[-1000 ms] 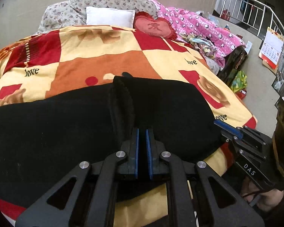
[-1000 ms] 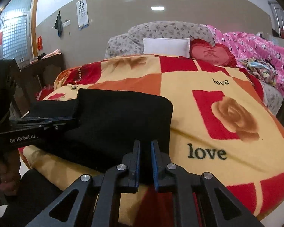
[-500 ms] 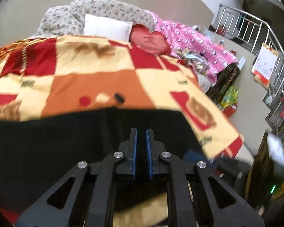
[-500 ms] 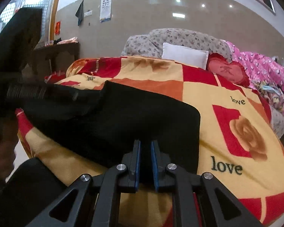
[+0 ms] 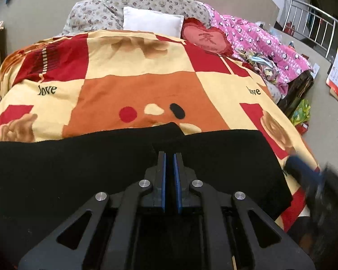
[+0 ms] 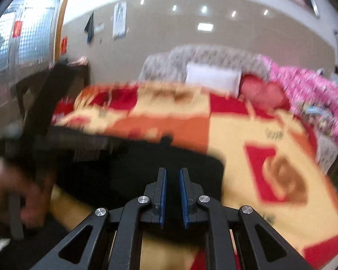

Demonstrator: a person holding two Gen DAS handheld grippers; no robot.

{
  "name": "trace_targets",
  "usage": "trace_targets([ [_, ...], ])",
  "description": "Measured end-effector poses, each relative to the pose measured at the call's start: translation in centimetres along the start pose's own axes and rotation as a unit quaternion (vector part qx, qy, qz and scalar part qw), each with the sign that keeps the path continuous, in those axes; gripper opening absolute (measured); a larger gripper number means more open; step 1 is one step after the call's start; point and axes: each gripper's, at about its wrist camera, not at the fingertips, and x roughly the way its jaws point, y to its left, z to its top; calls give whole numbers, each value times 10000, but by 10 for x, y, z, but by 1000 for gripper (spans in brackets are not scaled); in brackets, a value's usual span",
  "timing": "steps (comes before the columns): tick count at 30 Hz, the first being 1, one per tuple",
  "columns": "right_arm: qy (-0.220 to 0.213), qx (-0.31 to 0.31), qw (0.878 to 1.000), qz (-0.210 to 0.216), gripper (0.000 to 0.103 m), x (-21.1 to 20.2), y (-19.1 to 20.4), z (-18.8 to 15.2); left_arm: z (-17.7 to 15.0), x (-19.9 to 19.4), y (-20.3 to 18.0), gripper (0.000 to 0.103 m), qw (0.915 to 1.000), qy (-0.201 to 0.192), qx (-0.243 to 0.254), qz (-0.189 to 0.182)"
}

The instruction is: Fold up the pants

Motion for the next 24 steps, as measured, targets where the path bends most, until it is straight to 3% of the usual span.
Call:
trace_targets([
  [3, 221, 275, 9990, -278, 16, 26, -20, 23, 0, -1, 2, 8, 10000, -6, -23, -33],
  [6, 1422, 1051, 9838, 306, 17, 81, -53, 18, -1, -1, 3, 8, 10000, -7, -39, -40],
  [10, 1421, 1213, 9793, 781, 17, 77, -71, 14, -1, -2, 5, 8, 9999, -13, -103, -118],
  [13, 926, 1224, 9859, 666, 17, 45, -79, 15, -1, -2, 4, 8, 9999, -14, -110, -125],
  [15, 707, 1068, 9878, 889, 17, 29, -74, 11, 0, -2, 5, 8, 9998, -16, -116, -129],
  [18, 1173, 476, 9870, 989, 18, 39, -53, -9, 0, -2, 5, 8, 9999, -15, -107, -122],
  [19, 1028, 399, 9891, 976, 18, 38, -50, -16, 0, -2, 5, 8, 9999, -15, -102, -116],
  [24, 1114, 750, 9846, 1121, 20, 32, -61, -13, 0, -2, 5, 8, 9999, -16, -72, -96],
])
